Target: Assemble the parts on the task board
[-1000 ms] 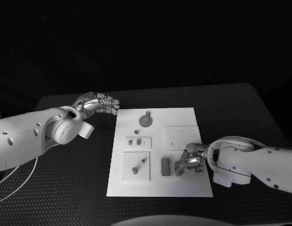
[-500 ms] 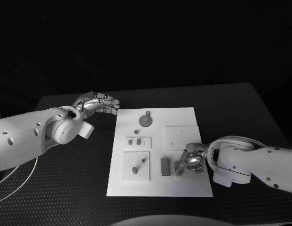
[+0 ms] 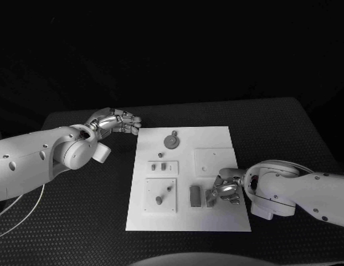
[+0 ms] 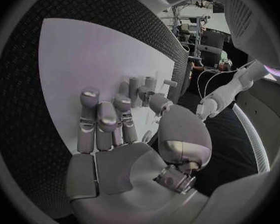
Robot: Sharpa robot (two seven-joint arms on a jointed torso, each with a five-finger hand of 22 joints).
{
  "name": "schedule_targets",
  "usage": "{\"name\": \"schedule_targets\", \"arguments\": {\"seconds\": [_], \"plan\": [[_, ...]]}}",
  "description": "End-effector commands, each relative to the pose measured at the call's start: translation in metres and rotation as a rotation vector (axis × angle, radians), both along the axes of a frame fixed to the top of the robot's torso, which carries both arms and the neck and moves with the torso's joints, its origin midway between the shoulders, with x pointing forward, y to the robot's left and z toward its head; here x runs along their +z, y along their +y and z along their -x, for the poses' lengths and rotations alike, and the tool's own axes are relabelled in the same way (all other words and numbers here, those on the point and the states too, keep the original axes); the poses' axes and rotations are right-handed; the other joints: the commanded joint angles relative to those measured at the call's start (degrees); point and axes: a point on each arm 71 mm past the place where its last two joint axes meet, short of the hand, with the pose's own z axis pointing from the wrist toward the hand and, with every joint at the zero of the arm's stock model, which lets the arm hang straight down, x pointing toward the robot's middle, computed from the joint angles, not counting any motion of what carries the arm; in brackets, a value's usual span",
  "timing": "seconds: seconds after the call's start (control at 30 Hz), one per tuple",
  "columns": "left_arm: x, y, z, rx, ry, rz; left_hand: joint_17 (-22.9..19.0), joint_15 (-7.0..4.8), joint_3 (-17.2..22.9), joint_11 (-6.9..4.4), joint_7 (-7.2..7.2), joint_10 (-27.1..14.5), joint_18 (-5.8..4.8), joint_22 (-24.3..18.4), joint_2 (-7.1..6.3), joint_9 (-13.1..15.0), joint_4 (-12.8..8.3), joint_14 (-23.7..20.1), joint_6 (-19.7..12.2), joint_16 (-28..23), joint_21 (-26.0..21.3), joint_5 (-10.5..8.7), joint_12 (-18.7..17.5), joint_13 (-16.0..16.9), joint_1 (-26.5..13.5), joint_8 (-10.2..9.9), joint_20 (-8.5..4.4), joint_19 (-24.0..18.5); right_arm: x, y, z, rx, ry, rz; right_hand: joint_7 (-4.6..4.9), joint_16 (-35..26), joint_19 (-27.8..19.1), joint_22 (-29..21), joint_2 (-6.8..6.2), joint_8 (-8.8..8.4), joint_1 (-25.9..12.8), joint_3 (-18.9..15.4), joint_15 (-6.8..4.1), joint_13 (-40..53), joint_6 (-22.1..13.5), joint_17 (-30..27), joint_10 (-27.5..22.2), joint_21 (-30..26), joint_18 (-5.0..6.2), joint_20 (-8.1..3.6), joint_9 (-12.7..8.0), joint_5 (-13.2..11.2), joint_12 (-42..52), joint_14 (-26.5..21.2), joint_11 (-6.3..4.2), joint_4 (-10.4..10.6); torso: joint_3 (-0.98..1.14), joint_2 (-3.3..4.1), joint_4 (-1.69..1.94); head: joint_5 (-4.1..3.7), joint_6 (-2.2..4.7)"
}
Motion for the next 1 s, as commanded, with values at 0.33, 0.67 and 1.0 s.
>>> {"name": "schedule_targets", "arguments": {"seconds": [0.33, 0.67, 1.0], "plan": [[0.0012, -0.0021, 0.0004, -0.014, -0.001, 0.01, 0.1, 0.26, 0.3, -0.01, -0.23, 0.2, 0.63, -0.1, 0.02, -0.1, 0.1, 0.3, -0.1, -0.4, 0.1, -0.28, -0.2, -0.1, -0.3, 0.2, 0.07, -0.5, 0.0013, 0.0054, 0.0009, 0.016, -0.005, -0.033, 3.01, -0.5, 0.2, 0.5, -2.3, -0.19, 0.1, 0.4, 0.02, 0.0, -3.4, -0.1, -0.2, -0.3, 2.12, -0.29, -0.1, -0.2, -0.3, 0.1, 0.05, 2.4, 0.02, -0.01, -0.02, 0.02, -0.06], [0.0012, -0.0022, 0.0005, -0.014, -0.001, 0.01, 0.2, 0.26, 0.4, -0.01, -0.23, 0.2, 0.63, -0.1, 0.02, -0.1, 0.1, 0.3, -0.1, -0.4, 0.1, -0.28, -0.2, -0.1, -0.3, 0.2, 0.07, -0.5, 0.0009, 0.0038, 0.0006, 0.022, -0.002, -0.03, 3.01, -0.5, 0.3, 0.6, -2.37, -0.14, 0.4, 0.5, 0.01, 0.1, -3.5, -0.1, -0.2, -0.4, 2.12, -0.34, -0.1, -0.2, -0.3, 0.1, 0.04, 2.8, 0.02, -0.01, -0.02, 0.02, -0.06], [0.0012, -0.0019, 0.0005, -0.014, -0.001, 0.01, 0.2, 0.26, 0.4, -0.01, -0.23, 0.2, 0.63, -0.1, 0.03, -0.1, 0.1, 0.3, -0.1, -0.5, 0.1, -0.28, -0.2, -0.1, -0.3, 0.2, 0.07, -0.5, 0.0003, 0.0038, 0.0028, 0.103, -0.01, 0.028, 2.86, -0.4, 0.2, 0.9, -3.01, 0.47, 4.6, -0.1, -0.08, 0.2, -3.1, 0.0, -0.1, -0.3, 2.12, -0.45, 0.1, -0.2, 0.0, 0.2, -0.09, -0.8, 0.06, -0.01, -0.05, 0.01, -0.08]]}}
